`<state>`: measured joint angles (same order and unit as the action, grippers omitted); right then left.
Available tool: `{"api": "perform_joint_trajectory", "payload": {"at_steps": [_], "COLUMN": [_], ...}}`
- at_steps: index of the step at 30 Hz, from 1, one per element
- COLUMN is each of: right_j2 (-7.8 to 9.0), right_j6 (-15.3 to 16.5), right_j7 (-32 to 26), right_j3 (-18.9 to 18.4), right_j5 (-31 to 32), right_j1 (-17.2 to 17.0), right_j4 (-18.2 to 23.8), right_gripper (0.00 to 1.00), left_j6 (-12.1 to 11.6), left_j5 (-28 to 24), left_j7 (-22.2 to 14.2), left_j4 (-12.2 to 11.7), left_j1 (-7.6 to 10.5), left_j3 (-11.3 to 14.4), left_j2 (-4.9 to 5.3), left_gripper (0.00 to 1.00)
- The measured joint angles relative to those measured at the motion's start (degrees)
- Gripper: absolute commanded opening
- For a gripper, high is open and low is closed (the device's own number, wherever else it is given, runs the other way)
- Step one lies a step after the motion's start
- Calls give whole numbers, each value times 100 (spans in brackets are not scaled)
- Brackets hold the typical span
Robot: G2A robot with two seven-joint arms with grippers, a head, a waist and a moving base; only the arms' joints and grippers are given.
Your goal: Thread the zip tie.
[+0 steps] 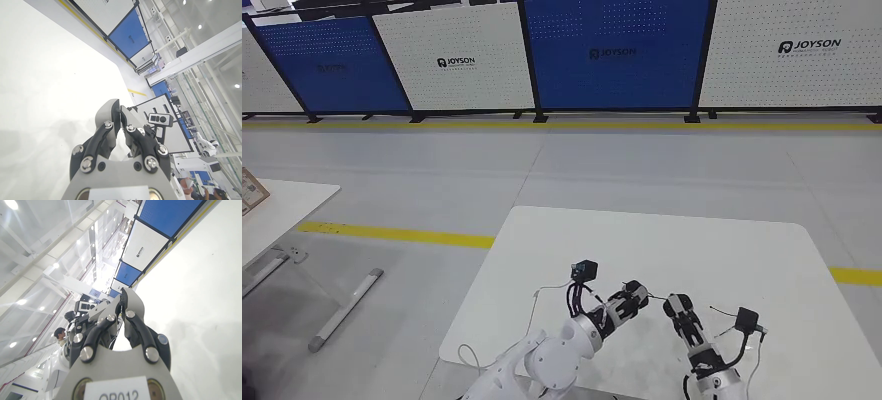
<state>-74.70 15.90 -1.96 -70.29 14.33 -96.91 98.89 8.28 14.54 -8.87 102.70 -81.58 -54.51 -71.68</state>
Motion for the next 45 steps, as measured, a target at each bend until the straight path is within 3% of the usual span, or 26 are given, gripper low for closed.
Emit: {"api": "perform_joint_trajectory", "payload": {"at_steps": [6,11,13,22,29,32,35,42,45], "right_j2": [17,23,23,23,78,132,161,160,178], "right_j6": [312,300,293,295,213,283,195,188,80], "right_j7": [-8,18,12,11,-428,-784,-1115,-1107,-1110], "right_j3": [-48,-95,-91,-91,-174,-258,-310,-312,-302], "right_j5": [23,-6,-13,-11,617,1119,1290,1194,1570], "right_j1": [-84,-118,-117,-117,69,152,189,191,251], "right_j4": [26,41,39,39,25,34,35,38,-21], "right_gripper": [100,100,100,100,100,100,100,100,100], "left_j6": [163,627,701,647,410,377,389,389,359], "left_j5": [-91,-241,-217,-297,-1531,-1795,-1848,-1841,-1857], "left_j7": [66,247,264,243,395,437,434,433,454], "left_j4": [9,109,136,152,248,242,240,240,234], "left_j1": [-1,31,36,21,-45,-55,-57,-57,-67], "left_j3": [-31,-116,-118,-116,-282,-331,-331,-330,-333], "left_j2": [-12,-38,-39,-47,-124,-138,-142,-141,-143], "left_gripper": [0,0,0,0,0,0,0,0,0]}}
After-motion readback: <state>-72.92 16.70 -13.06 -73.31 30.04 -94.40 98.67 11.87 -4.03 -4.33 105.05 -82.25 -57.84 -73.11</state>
